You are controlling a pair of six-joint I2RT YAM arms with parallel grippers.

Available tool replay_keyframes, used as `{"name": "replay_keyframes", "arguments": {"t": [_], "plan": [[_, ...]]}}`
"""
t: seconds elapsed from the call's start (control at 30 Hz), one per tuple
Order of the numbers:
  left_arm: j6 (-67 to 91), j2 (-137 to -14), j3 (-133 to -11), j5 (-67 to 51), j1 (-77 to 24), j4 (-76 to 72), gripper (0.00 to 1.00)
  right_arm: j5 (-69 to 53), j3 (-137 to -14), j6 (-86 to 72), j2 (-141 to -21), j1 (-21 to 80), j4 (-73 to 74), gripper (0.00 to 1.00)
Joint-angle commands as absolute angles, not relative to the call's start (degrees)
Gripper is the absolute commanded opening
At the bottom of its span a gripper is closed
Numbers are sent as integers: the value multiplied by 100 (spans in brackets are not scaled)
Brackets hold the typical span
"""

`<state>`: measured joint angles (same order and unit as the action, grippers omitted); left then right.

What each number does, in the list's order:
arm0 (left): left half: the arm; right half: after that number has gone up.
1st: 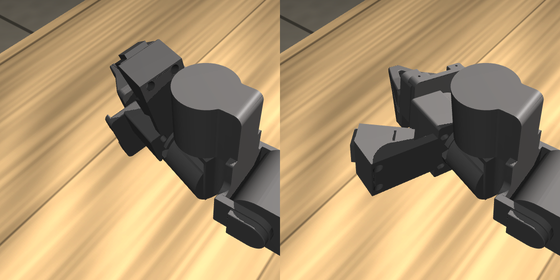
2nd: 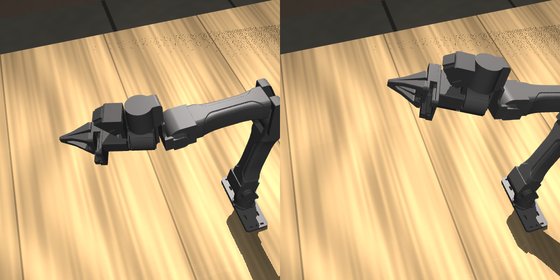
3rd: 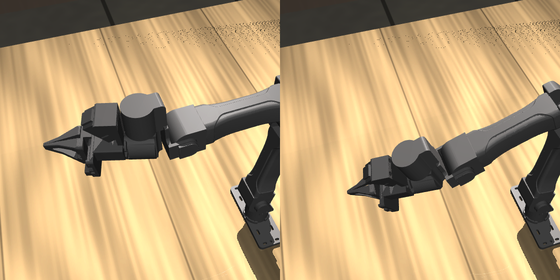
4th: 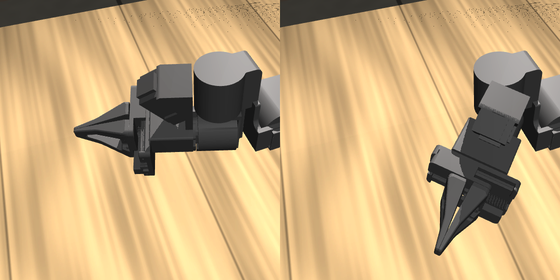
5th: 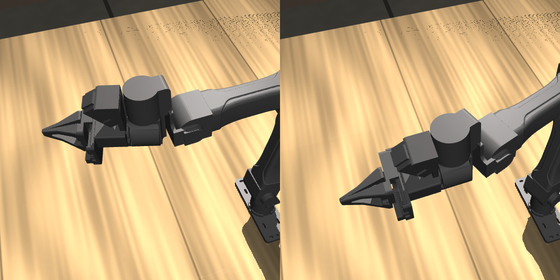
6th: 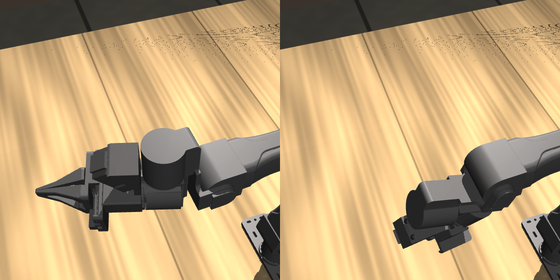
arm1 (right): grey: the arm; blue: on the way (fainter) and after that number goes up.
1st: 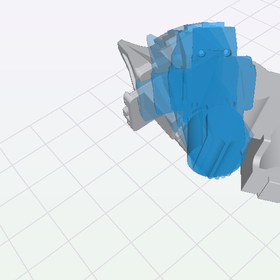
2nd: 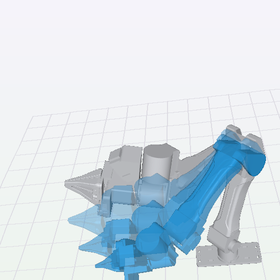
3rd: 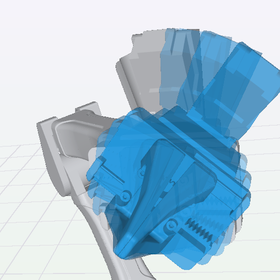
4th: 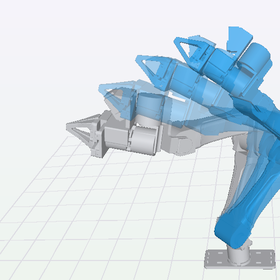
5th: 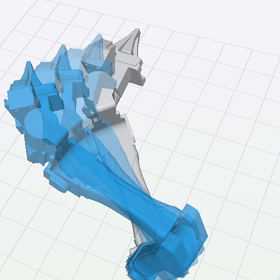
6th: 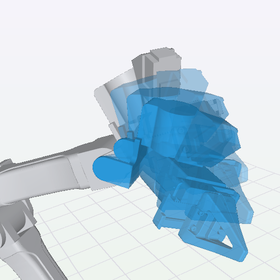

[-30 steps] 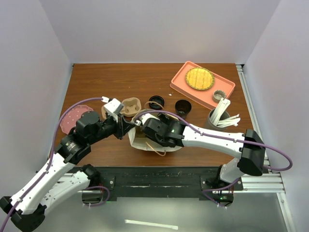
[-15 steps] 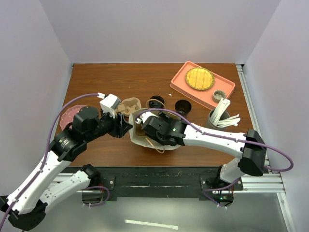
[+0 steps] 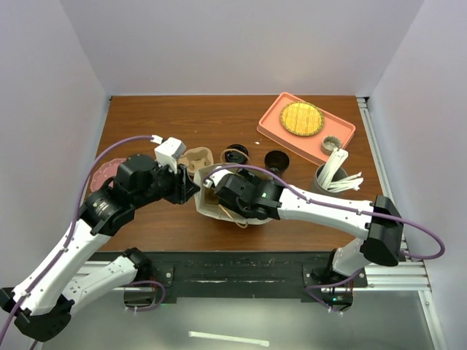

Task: Pack the takeout coffee

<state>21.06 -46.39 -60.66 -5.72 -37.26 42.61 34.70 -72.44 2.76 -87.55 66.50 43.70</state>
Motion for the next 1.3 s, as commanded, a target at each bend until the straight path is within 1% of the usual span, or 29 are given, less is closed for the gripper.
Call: {"name": "replay_keyframes", "arguments": {"t": [0.0,0.03,0.13,0.27,0.33,0.4,0.6,0.77,0.93,1.03,1.27], "plan": [[2127,-4693,-6302,-668,-3727,4254,30,3288,-7480,448,-8561,6706,4333,32],[2110,-4754,-6310,-668,-3727,4245,17,3200,-7471,579,-8552,6706,4350,32],[2057,-4703,-6162,-782,-3718,3940,0,3094,-7375,816,-8429,6715,4316,31],[1714,-4562,-5705,-836,-3726,3385,0,2918,-7067,1405,-8139,6715,4131,27],[1661,-4588,-5643,-817,-3727,3157,0,2918,-7014,1748,-8051,6715,4035,27],[1670,-4588,-5581,-1036,-3727,3015,0,2892,-7005,1994,-8059,6715,4043,26],[1503,-4395,-5397,-1002,-3718,2962,0,2777,-7146,2275,-8244,6715,4324,25],[1362,-4316,-5396,-765,-3727,3050,0,3233,-7225,2469,-8411,6715,4263,24],[1266,-4184,-5388,-720,-3735,3041,0,3384,-7084,2681,-8464,6706,4166,24],[1143,-4052,-5161,-896,-3735,2901,0,3384,-7058,2707,-8438,6697,4026,24],[1081,-3885,-4790,-852,-3735,2654,0,3410,-7040,2742,-8517,6610,3815,25]]}}
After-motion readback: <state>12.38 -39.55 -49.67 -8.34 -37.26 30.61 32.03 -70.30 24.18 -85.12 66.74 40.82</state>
